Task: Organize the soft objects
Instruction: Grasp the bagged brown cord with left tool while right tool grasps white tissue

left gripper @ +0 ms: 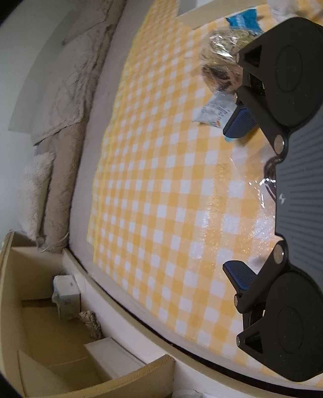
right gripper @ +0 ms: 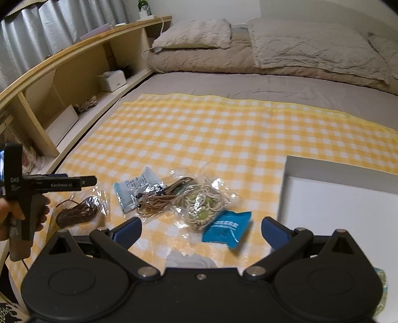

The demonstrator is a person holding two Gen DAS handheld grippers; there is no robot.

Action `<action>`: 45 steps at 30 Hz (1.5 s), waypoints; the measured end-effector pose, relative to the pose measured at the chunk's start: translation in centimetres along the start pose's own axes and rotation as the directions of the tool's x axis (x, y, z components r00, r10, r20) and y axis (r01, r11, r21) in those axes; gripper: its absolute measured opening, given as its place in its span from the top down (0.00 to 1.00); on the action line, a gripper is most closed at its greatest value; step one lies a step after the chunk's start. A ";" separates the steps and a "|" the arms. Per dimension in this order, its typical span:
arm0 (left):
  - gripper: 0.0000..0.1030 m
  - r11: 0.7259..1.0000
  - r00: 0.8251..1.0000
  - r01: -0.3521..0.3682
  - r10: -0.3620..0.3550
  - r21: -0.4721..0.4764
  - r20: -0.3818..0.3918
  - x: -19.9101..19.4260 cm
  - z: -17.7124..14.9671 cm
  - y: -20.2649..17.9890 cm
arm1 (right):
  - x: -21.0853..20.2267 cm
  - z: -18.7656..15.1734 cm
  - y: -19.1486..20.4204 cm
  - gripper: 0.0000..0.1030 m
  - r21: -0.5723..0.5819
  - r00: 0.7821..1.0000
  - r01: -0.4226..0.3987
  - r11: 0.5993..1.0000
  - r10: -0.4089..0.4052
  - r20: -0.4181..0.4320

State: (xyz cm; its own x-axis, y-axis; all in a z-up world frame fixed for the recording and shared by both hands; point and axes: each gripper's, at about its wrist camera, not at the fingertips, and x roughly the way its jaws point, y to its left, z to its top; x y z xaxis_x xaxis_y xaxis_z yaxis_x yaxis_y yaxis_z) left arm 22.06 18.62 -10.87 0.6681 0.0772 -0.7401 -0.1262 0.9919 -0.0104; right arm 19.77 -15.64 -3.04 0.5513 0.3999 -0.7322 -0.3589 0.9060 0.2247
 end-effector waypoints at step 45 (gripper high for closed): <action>0.65 0.992 0.951 -0.032 0.068 0.124 -0.301 -1.5 -3.2 -0.6 | 8.4 -2.5 2.7 0.29 -0.072 0.952 -0.003 0.997 -0.019 -0.306</action>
State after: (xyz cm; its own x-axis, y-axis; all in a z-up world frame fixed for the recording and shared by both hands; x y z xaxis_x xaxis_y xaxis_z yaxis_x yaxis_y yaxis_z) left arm 18.82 17.54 -11.88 0.4058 0.1111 -0.9072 -0.0558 0.9937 0.0968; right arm 21.55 -10.24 -10.16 0.3012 0.3206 -0.8980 -0.4133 0.8926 0.1800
